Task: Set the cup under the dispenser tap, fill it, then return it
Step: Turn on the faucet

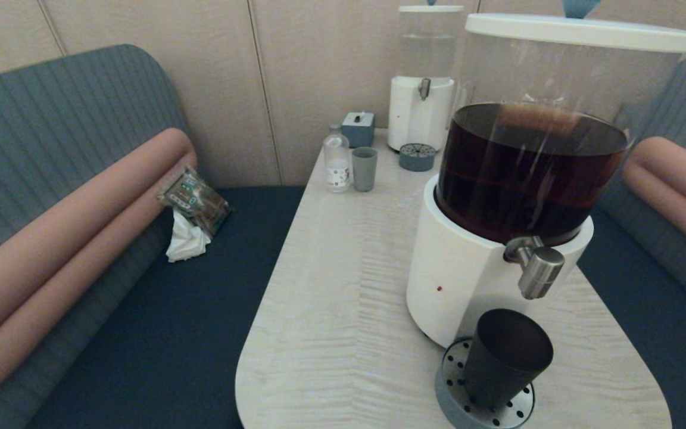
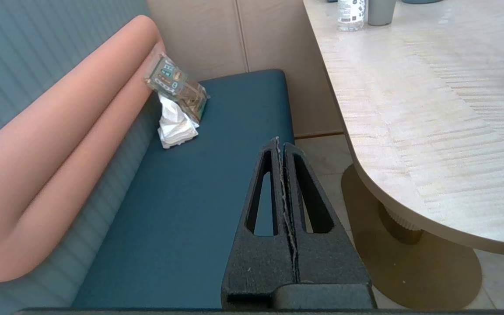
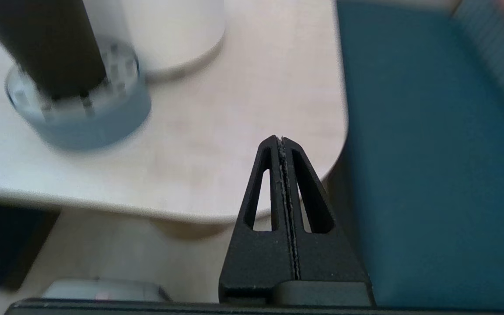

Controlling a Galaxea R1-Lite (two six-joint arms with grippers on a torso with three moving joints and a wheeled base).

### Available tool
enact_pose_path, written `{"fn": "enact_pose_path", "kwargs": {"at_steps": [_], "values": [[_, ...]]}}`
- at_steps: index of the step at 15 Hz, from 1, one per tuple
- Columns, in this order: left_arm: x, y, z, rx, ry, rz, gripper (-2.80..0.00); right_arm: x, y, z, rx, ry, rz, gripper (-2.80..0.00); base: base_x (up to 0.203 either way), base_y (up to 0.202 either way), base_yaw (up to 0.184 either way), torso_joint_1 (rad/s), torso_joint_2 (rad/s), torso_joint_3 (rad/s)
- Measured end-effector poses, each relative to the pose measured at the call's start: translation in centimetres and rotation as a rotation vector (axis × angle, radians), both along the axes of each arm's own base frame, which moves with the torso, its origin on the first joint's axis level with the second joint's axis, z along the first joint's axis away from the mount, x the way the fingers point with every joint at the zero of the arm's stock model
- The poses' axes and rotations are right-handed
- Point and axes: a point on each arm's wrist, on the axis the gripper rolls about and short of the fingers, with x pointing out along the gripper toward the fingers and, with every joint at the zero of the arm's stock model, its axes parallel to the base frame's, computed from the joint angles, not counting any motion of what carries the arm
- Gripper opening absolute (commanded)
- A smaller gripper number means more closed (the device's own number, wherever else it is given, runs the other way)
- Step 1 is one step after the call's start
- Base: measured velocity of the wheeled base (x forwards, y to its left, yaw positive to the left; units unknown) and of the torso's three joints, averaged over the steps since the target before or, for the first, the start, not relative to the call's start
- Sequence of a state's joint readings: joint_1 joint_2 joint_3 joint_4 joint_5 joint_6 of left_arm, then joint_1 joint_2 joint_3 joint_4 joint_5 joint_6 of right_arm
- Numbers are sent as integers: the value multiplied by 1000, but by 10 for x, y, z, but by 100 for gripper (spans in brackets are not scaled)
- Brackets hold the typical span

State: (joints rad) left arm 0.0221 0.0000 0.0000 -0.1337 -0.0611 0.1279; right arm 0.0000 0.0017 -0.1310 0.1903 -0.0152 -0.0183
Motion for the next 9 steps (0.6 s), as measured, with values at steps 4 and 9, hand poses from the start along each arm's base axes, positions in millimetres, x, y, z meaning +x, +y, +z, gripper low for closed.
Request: {"fn": "enact_pose_path", "kwargs": {"at_steps": [4,9], "values": [[0,0,0,0,0,1,-280,-28,0,97,30,-184,2,-280,0,0,0,0,0,0],[0,0,0,0,0,0,-280,8,0,248,73,-208,60,-280,0,0,0,0,0,0]]}}
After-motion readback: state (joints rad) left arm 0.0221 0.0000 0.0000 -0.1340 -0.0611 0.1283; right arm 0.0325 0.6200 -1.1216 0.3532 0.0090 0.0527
